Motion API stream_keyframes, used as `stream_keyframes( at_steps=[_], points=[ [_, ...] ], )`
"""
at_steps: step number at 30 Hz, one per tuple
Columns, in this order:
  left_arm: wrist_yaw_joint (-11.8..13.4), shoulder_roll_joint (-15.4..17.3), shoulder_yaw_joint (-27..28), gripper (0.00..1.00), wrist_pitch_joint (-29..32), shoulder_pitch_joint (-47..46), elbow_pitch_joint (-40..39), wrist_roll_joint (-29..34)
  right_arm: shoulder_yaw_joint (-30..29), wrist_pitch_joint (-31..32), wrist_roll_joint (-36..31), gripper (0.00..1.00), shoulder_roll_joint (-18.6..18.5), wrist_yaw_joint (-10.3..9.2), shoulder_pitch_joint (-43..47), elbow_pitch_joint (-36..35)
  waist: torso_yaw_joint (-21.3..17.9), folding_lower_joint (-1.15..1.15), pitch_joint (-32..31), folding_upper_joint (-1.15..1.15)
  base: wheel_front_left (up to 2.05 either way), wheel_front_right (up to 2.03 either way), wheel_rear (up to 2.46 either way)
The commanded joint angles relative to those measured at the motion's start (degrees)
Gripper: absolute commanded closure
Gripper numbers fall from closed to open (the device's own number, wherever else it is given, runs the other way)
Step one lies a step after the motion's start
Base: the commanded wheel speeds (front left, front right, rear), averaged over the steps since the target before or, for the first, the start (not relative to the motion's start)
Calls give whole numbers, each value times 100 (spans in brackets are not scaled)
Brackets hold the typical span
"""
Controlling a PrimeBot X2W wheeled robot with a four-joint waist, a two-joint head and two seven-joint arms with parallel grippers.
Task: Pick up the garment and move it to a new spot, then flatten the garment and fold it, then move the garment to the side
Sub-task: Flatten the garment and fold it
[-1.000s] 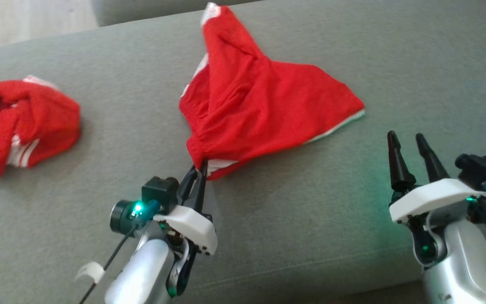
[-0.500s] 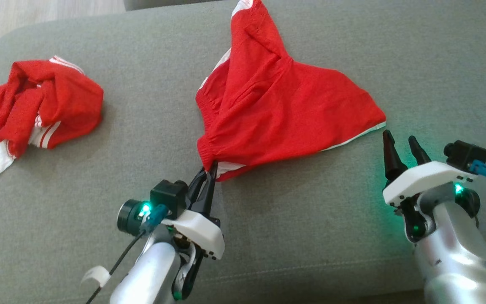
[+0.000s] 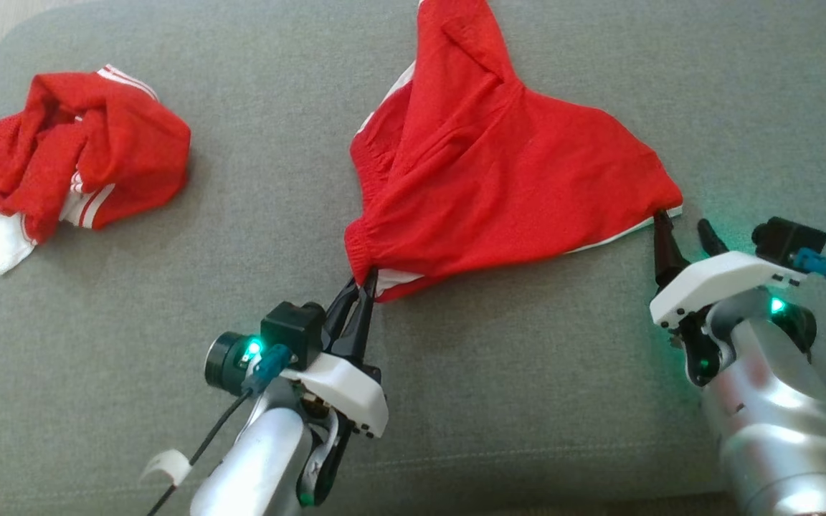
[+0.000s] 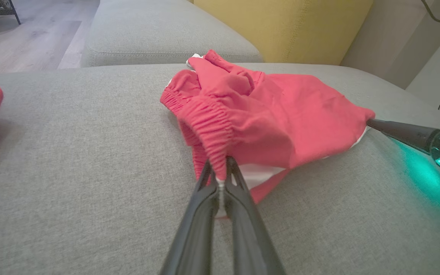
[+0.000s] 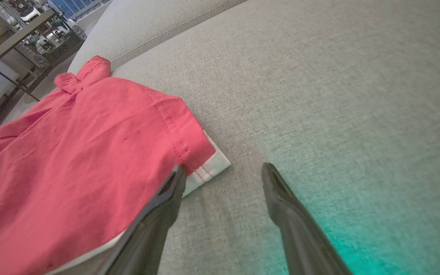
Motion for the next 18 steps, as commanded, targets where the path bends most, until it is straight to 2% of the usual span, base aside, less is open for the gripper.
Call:
stream_keyframes(
  at_steps=[1, 8, 9, 10, 14, 18],
  points=[
    [22, 10, 142, 100, -35, -234, -207, 2, 85, -66, -82, 0, 21, -2, -212, -65, 17, 0, 22, 0, 0, 0, 0],
    [34, 10, 106, 100, -35, -303, -249, -28, -14, -79, -266, 0, 21, -2, -366, 64, 84, 0, 97, 0, 0, 0, 0],
    [38, 10, 101, 100, -35, -313, -252, -34, 8, -79, -263, 30, 21, -2, -377, 84, 92, 0, 103, 0, 0, 0, 0],
    [42, 10, 97, 100, -35, -323, -252, -39, 52, -79, -268, 100, 21, -2, -390, 104, 98, 0, 107, 0, 0, 0, 0],
    [60, 10, 121, 100, -35, -368, -237, -50, 181, -80, -315, 100, 21, -2, -400, 3, 81, 0, 84, 0, 0, 0, 0],
    [28, 10, 184, 100, -35, -339, -221, -54, 213, -80, -382, 100, 21, -2, -308, -382, 28, 0, -58, 0, 0, 0, 0]
  ],
)
